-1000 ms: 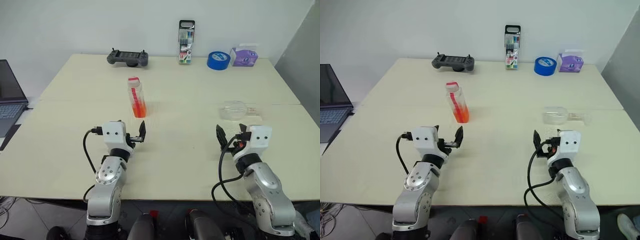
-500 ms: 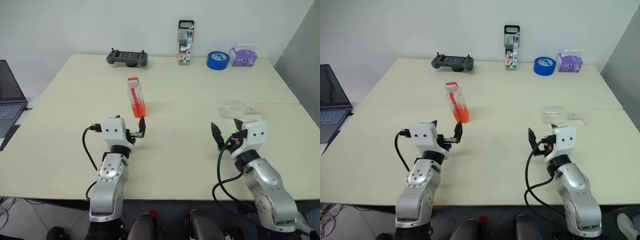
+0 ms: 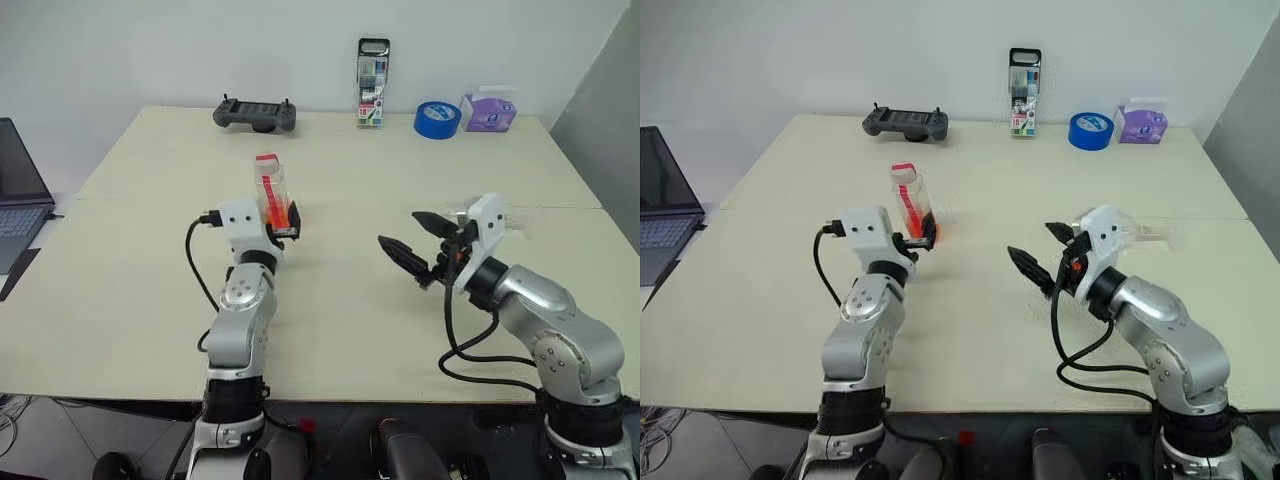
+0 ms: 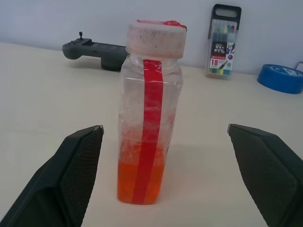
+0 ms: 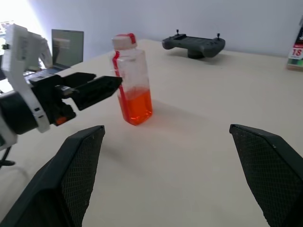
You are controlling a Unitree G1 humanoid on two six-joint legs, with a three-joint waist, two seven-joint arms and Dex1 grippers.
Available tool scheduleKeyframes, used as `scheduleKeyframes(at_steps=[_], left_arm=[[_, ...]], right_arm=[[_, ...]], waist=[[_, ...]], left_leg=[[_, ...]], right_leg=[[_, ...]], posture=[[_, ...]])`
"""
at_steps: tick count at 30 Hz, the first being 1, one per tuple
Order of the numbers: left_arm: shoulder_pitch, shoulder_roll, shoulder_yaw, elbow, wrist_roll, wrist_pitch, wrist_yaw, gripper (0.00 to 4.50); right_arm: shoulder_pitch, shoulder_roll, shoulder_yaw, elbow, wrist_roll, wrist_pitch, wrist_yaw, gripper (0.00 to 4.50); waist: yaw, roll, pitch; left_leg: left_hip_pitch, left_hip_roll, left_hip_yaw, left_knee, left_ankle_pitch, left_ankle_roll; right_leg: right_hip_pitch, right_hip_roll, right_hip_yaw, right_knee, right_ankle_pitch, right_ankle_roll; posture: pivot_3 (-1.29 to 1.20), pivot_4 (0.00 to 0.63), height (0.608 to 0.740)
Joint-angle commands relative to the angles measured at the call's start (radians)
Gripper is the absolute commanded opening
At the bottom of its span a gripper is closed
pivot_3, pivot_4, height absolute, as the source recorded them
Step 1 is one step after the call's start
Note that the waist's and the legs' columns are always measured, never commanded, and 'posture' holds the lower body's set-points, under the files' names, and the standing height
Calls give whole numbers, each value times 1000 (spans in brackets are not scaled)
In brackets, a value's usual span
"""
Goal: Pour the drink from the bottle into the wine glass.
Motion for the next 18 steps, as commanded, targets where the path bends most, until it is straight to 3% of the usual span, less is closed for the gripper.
scheduleKeyframes(at_steps=[1, 18], left_arm=[[-66, 23, 8, 48, 5, -56, -13, 4489], [-245, 89, 42, 355, -12, -211, -81, 4489]], right_arm=[[-55, -15, -8, 5, 28, 2, 22, 4500], [-72, 5, 31, 21, 26, -6, 0, 4500]], waist=[[0, 0, 0], [1, 0, 0]], left_leg=[[0, 0, 0, 0, 0, 0], [-1, 0, -1, 0, 0, 0]], right_leg=[[0, 0, 0, 0, 0, 0], [0, -1, -1, 0, 1, -1]], posture=[[0, 150, 740], [0, 150, 740]])
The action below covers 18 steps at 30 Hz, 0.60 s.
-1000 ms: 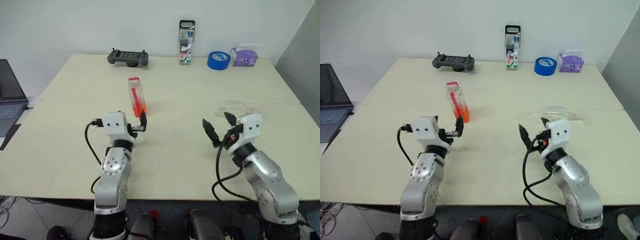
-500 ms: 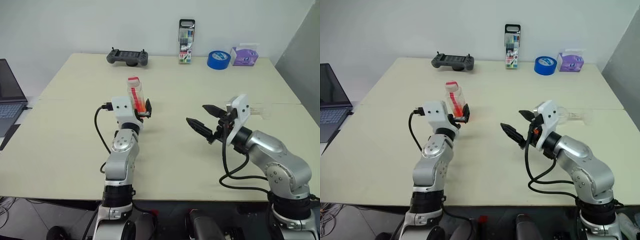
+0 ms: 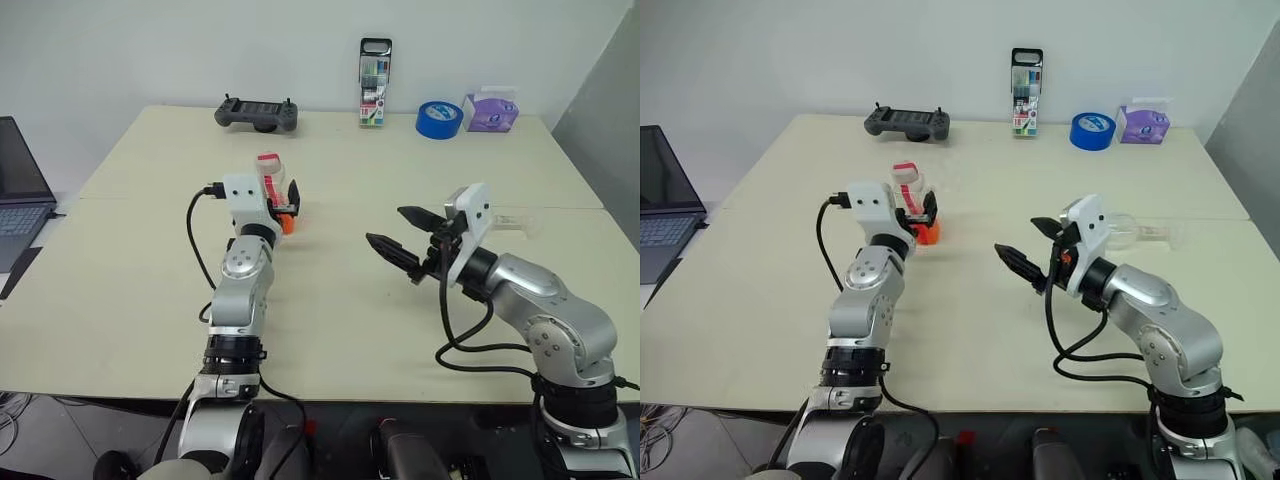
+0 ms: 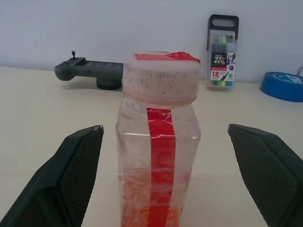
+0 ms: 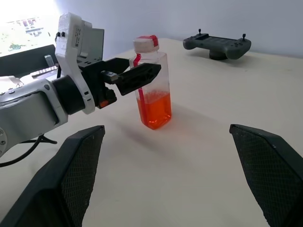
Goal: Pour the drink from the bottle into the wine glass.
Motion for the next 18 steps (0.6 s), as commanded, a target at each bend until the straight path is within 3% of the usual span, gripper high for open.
scheduleKeyframes(at_steps=[1, 18], left_arm=[[-46, 14, 4, 43, -7, -56, -24, 4489], [-140, 49, 13, 229, -2, -193, -38, 4489]], right_arm=[[-15, 15, -1, -27, 10, -11, -12, 4500], [12, 29, 37, -37, -5, -17, -34, 4500]], waist=[[0, 0, 0], [0, 0, 0]], left_leg=[[0, 0, 0, 0, 0, 0], [0, 0, -1, 0, 0, 0]], right_leg=[[0, 0, 0, 0, 0, 0], [-1, 0, -1, 1, 0, 0]], posture=[[0, 150, 740], [0, 150, 740]])
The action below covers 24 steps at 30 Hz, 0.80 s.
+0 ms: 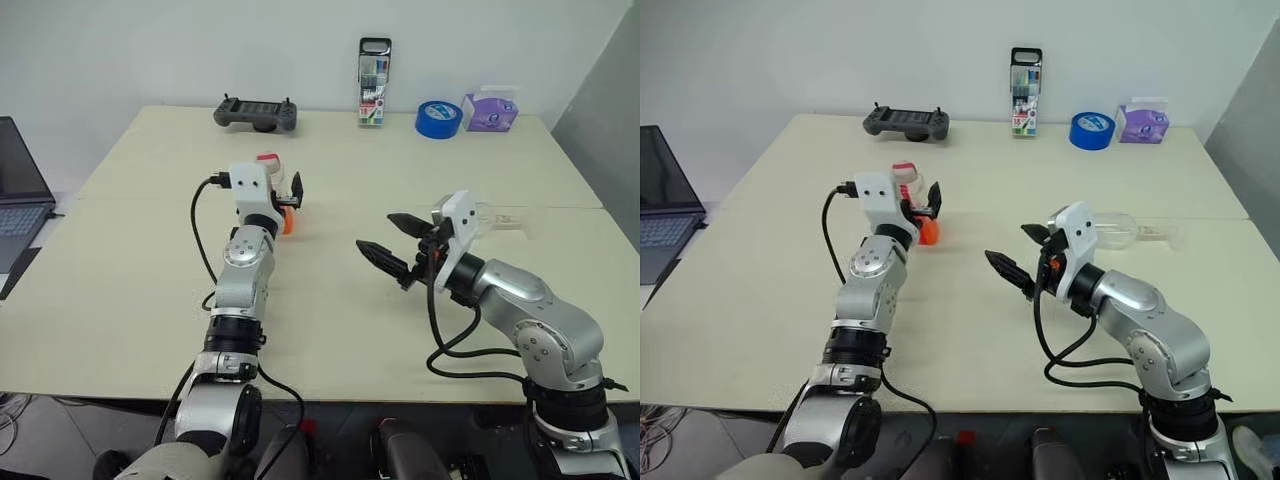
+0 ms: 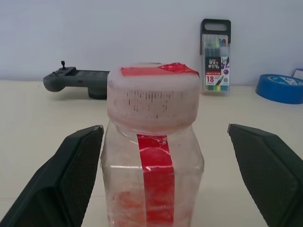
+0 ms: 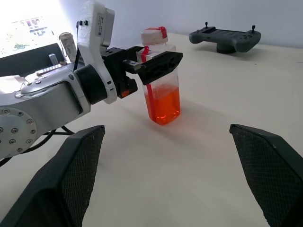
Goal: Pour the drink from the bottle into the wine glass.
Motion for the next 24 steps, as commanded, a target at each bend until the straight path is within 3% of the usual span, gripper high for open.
scheduleKeyframes(at_steps=[1, 4, 5, 12, 13, 20, 24], left_arm=[[-43, 10, 7, 21, 1, -53, -6, 4489], [-50, 12, 5, 40, 1, -70, -10, 4489], [-51, 12, 6, 44, 2, -73, -9, 4306], [-39, 17, 9, 57, 16, -71, 17, 2275], [-36, 18, 9, 57, 18, -69, 21, 2140], [3, 23, 14, 14, -22, -56, -29, 2140], [105, 29, -54, -273, -213, 46, -322, 2140]], right_arm=[[1, 2, -5, -31, 1, -17, -1, 4500], [2, 2, -3, -30, 1, -18, -1, 4500], [3, 3, -2, -30, 1, -19, -1, 4500], [4, 3, 1, -27, 0, -20, -2, 4500], [3, 3, 0, -27, 0, -19, -3, 4500], [-15, -8, -19, -45, 20, 9, -10, 4500], [-103, -24, -103, -123, 148, 127, -55, 4500]], waist=[[0, 0, 0], [0, 0, 0], [0, 0, 0], [0, 0, 0], [0, 0, 0], [-2, 0, 0], [-3, 1, 0]], left_leg=[[0, 0, 0, 0, 0, 0], [0, 0, 0, 0, 0, 0], [0, 0, 0, 0, 0, 0], [0, 0, 0, 0, 0, 0], [0, 0, 0, 0, 0, 0], [0, 0, 0, 0, 0, 0], [-1, 1, 0, 0, 0, 0]], right_leg=[[0, 0, 0, 0, 0, 0], [0, 0, 0, 0, 0, 0], [0, 0, 0, 0, 0, 0], [0, 0, 0, 0, 0, 0], [0, 0, 0, 0, 0, 0], [0, 0, 0, 1, 0, 0], [-1, 0, 0, 1, 0, 0]], posture=[[0, 150, 740], [0, 150, 740], [0, 150, 740], [0, 150, 740], [0, 150, 740], [0, 150, 740], [0, 150, 740]])
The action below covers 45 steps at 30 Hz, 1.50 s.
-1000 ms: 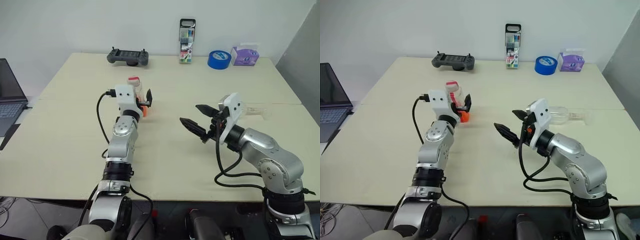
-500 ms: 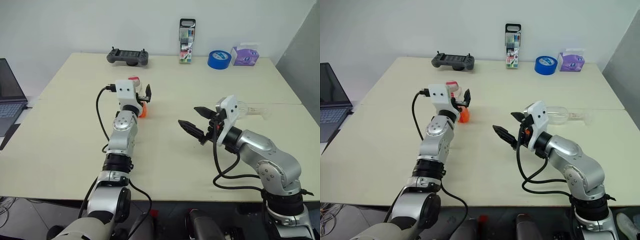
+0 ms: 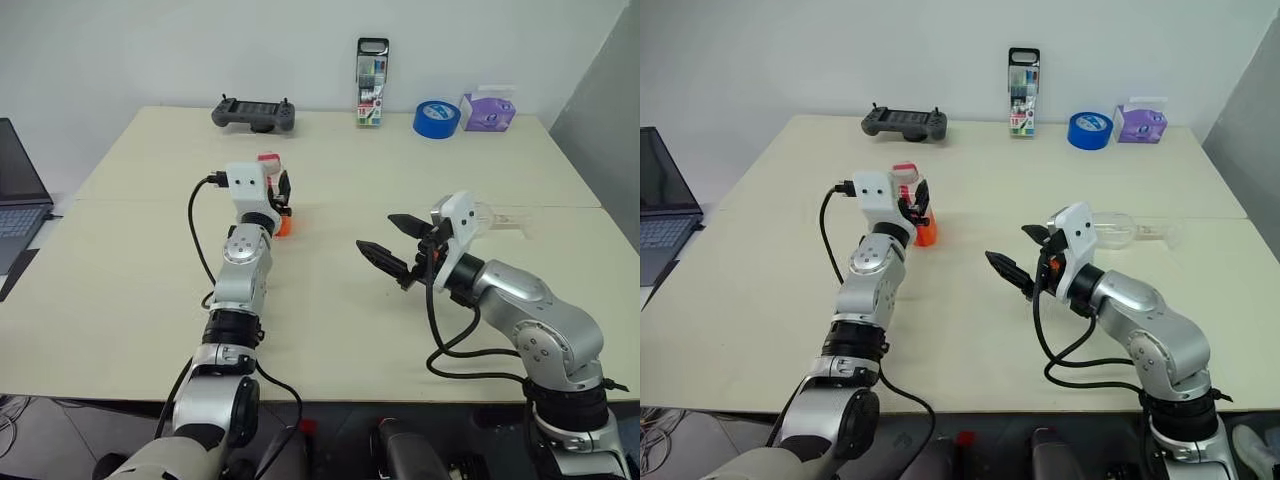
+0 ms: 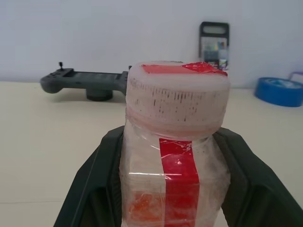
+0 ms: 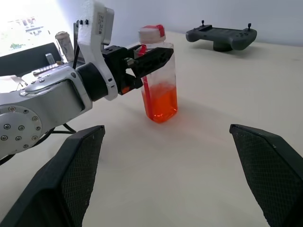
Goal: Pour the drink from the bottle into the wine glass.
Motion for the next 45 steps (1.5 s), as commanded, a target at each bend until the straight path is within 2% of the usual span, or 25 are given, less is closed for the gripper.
scheduleKeyframes(at_steps=[1, 6, 11, 28, 31, 36, 37, 38, 41, 42, 45], left_arm=[[70, 22, -75, -280, -145, 87, -223, 2140], [216, 106, -139, -585, -270, 280, -356, 2140], [263, 174, -180, -711, -311, 380, -409, 2140], [281, 180, -258, -721, -246, 343, -453, 2140], [288, 174, -266, -727, -242, 341, -454, 2140], [297, 157, -257, -728, -247, 345, -444, 2140], [297, 153, -257, -726, -248, 345, -444, 2140], [296, 151, -257, -725, -248, 344, -444, 2140], [298, 149, -258, -726, -256, 351, -459, 2140], [299, 149, -258, -727, -262, 355, -466, 2140], [303, 154, -263, -734, -274, 367, -487, 2140]], right_arm=[[-93, -10, -89, -113, 122, 86, -45, 4500], [-147, -21, -85, -188, 215, 191, -107, 4500], [-172, 2, -52, -187, 193, 244, -220, 4500], [-117, 137, 37, -213, 85, 218, -390, 4500], [-115, 151, 49, -208, 70, 215, -397, 3900], [-117, 144, 62, -211, 50, 212, -379, 2194], [-120, 127, 63, -211, 49, 197, -348, 1942], [-121, 115, 64, -211, 49, 185, -325, 1940], [-123, 13, 40, -166, 73, 86, -113, 1940], [-124, -35, 26, -147, 127, 60, 25, 1940], [-160, -140, 12, -46, 217, 35, 305, 1940]], waist=[[1, 0, 0], [1, 0, 0], [0, 1, 0], [0, 1, 0], [0, 1, 0], [0, 1, 0], [0, 1, 0], [0, 1, 0], [1, 1, 0], [0, 1, 0], [0, 1, 1]], left_leg=[[-2, 0, 0, 0, 0, 0], [-5, 1, -3, 0, 0, 0], [-4, 0, -2, 1, 0, 1], [-3, 0, 0, 1, 2, 3], [-4, 0, 0, 1, 2, 3], [-3, 0, 0, 1, 2, 3], [-4, 0, 0, 1, 2, 3], [-4, 0, 0, 1, 2, 3], [-4, -1, 0, 1, 2, 3], [-4, -1, 1, 1, 2, 3], [-4, -1, 1, 1, 1, 3]], right_leg=[[-1, 0, 0, 0, 0, 0], [-4, -4, 0, -1, 0, 0], [-3, -2, -1, 0, 0, 0], [-3, 0, 0, 0, 0, 0], [-3, 0, 0, 0, 0, 0], [-3, 0, 0, 0, 0, 0], [-3, 0, 0, 0, 0, 0], [-3, 0, 0, 0, 0, 0], [-3, 0, 0, -1, 0, 0], [-2, 0, 0, -2, 0, 0], [-2, 0, 0, -2, 0, 0]], posture=[[0, 150, 740], [0, 150, 740], [0, 150, 740], [0, 150, 740], [0, 150, 740], [0, 150, 740], [0, 150, 740], [0, 150, 740], [0, 150, 740], [0, 150, 740], [0, 150, 740]])
